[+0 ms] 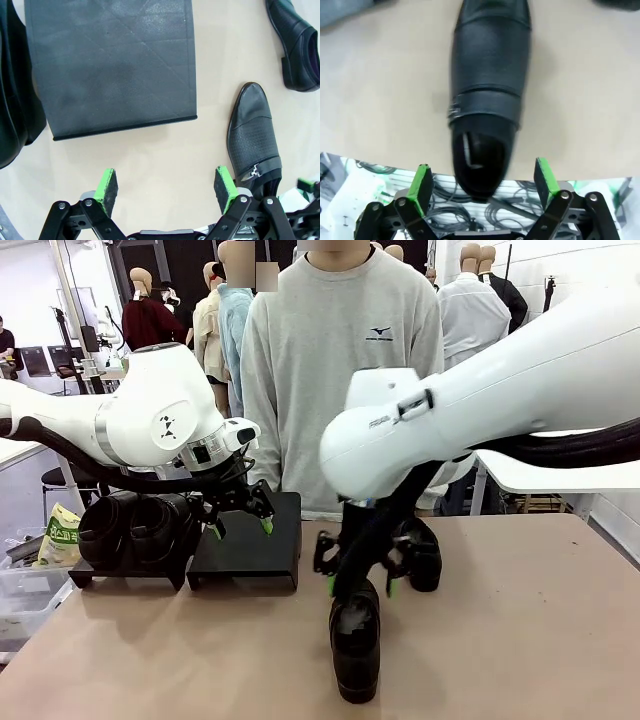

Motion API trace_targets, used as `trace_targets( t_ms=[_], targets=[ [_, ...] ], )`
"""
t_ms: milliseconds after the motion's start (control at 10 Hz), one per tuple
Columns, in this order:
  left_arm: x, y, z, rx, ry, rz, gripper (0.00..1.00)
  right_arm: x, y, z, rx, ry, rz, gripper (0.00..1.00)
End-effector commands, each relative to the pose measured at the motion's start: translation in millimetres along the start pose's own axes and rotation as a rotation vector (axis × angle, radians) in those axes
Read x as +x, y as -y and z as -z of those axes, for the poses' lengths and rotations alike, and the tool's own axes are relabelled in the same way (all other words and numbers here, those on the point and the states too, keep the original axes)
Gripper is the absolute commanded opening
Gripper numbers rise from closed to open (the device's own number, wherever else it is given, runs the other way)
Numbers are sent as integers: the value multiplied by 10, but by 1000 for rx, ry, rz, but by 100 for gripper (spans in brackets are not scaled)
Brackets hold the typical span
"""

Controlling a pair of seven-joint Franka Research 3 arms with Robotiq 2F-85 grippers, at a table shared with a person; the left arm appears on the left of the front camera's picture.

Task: Organize the shoes by placing them on the stand.
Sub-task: Place the Shoe from the middle of the table onto the Shoes Stand.

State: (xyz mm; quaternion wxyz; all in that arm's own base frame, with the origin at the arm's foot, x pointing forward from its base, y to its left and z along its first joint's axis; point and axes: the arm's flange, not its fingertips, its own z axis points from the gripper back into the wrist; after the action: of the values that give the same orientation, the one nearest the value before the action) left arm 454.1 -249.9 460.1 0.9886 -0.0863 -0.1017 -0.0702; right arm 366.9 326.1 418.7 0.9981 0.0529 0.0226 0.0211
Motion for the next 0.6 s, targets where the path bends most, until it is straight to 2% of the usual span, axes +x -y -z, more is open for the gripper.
trace_targets(
  t_ms=[0,100,200,500],
  targets=[
    [2,-15,-13,5,-1,-4,100,75,303,-19,-66,-11,-73,100],
    [2,-15,-13,5,-1,-4,100,175,544,32,-98,13,-96,100],
    [2,-15,-13,5,-1,-4,100,222,809,96,-73,52,-159,100],
    [2,-15,-13,5,-1,-4,100,175,1480,114,-20,62,-108,100]
  ],
)
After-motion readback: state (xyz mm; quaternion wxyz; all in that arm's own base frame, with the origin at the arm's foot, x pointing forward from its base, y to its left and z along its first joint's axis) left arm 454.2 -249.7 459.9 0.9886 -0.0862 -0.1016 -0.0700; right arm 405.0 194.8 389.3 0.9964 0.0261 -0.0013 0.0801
